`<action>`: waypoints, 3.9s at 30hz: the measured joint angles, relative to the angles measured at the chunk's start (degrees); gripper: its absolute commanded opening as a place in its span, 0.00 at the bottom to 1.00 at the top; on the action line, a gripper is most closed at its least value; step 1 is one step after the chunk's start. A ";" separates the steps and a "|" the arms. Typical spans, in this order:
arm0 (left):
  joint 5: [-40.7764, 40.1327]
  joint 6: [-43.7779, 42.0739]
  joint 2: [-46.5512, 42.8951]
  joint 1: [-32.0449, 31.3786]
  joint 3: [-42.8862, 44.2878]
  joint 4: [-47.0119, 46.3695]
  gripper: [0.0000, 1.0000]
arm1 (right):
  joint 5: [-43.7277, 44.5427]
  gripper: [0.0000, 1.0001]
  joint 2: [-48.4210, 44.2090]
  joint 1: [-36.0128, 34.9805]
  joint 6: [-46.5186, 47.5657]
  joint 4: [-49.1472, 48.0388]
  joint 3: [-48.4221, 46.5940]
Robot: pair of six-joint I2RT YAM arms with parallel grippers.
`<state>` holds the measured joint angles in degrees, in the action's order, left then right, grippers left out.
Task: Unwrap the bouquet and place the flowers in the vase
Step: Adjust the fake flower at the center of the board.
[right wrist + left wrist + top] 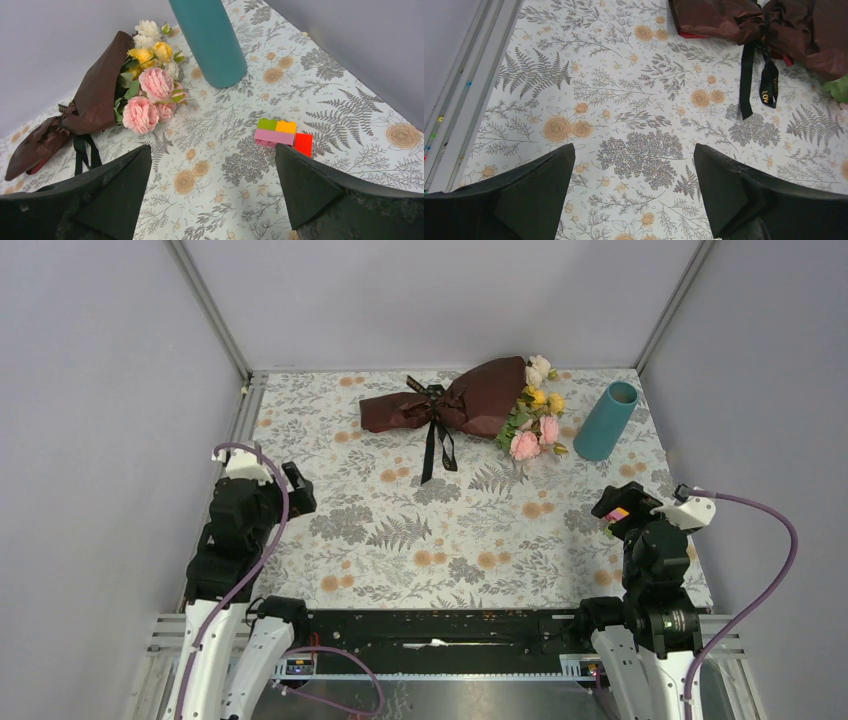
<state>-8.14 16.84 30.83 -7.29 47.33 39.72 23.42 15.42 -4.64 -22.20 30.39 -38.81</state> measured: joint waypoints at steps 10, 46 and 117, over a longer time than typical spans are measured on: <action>0.07 -0.55 4.11 0.00 0.00 -0.81 0.99 | -0.63 1.00 -2.01 0.00 -0.63 -0.07 1.20; 17.97 31.41 80.13 -1.20 26.03 -42.93 0.92 | -28.37 0.92 8.81 0.00 -3.19 -1.60 -1.01; -4.68 37.83 7.26 -28.35 -36.26 -29.29 0.22 | -26.93 0.88 7.80 0.00 -2.43 5.16 0.00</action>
<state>-12.82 54.68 38.09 -35.64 11.07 10.44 -3.51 23.22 -4.64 -24.62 35.55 -38.81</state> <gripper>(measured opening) 0.070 0.876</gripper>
